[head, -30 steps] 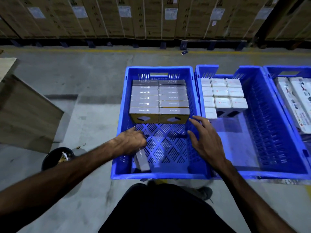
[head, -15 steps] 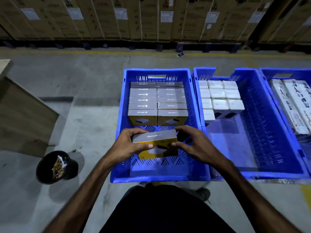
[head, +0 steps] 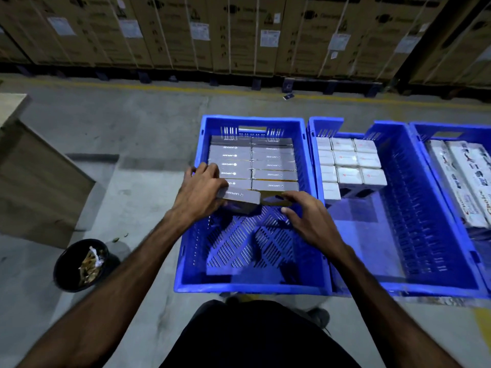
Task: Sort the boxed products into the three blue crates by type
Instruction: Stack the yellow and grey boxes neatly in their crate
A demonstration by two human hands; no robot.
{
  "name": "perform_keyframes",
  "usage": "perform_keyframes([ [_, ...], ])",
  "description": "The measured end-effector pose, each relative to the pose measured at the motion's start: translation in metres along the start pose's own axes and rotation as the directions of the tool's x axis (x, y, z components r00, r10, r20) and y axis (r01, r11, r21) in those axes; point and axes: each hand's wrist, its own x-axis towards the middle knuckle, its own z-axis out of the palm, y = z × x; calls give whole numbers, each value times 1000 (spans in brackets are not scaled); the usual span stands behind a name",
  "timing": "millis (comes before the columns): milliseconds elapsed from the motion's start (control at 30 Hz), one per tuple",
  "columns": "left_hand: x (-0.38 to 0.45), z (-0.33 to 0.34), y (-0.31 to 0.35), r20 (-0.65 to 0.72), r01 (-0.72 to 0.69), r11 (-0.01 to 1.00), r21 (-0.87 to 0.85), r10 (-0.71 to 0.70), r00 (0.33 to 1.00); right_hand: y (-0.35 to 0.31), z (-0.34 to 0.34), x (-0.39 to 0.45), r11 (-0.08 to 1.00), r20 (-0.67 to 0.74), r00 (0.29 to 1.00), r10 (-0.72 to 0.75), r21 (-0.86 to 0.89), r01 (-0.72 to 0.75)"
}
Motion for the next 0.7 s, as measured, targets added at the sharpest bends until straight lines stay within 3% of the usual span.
perform_keyframes([
  [300, 28, 16, -6, 252, -33, 959, 280, -40, 967, 11, -1, -7, 1000, 1, 1000, -6, -9, 6],
  [700, 21, 44, 29, 219, 103, 916, 388, -200, 955, 13, 5, -13, 1000, -33, 999, -20, -24, 20],
])
